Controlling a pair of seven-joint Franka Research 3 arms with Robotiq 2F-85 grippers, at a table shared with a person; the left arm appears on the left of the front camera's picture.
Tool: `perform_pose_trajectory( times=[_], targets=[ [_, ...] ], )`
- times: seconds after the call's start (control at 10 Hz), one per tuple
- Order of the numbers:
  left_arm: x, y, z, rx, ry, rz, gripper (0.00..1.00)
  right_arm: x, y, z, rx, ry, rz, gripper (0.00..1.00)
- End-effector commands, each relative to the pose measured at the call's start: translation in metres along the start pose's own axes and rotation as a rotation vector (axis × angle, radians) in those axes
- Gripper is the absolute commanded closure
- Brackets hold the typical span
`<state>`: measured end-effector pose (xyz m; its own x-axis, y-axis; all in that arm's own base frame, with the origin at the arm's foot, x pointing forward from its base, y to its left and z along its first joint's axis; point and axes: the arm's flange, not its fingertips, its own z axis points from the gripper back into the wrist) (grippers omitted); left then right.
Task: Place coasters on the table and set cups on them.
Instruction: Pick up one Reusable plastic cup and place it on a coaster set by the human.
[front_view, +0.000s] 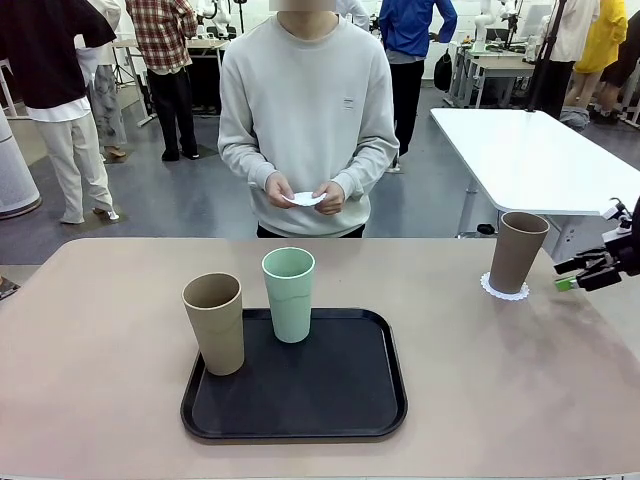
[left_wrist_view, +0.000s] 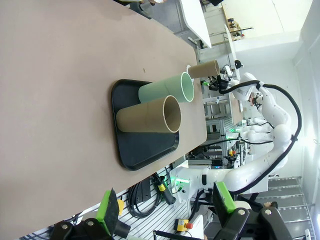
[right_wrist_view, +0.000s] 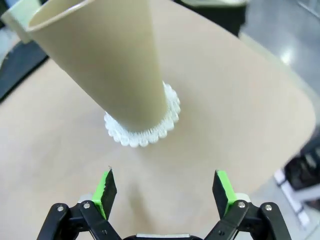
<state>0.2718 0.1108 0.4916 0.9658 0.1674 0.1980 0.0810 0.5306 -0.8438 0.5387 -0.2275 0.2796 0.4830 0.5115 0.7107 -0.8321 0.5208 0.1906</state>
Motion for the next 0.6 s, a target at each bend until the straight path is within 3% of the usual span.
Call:
perform_pose_trajectory(
  times=[0.0, 0.2, 0.5],
  targets=[
    [0.000, 0.000, 0.000, -0.013, 0.002, -0.012, 0.00, 0.040, 0.061, 0.010, -0.055, 0.093, -0.074, 0.00],
    [0.000, 0.000, 0.000, -0.013, 0.002, -0.012, 0.00, 0.079, 0.117, 0.025, -0.168, 0.111, -0.026, 0.00],
    [0.000, 0.000, 0.000, -0.013, 0.002, -0.012, 0.00, 0.113, 0.168, 0.037, -0.292, 0.185, -0.051, 0.00]
  ],
)
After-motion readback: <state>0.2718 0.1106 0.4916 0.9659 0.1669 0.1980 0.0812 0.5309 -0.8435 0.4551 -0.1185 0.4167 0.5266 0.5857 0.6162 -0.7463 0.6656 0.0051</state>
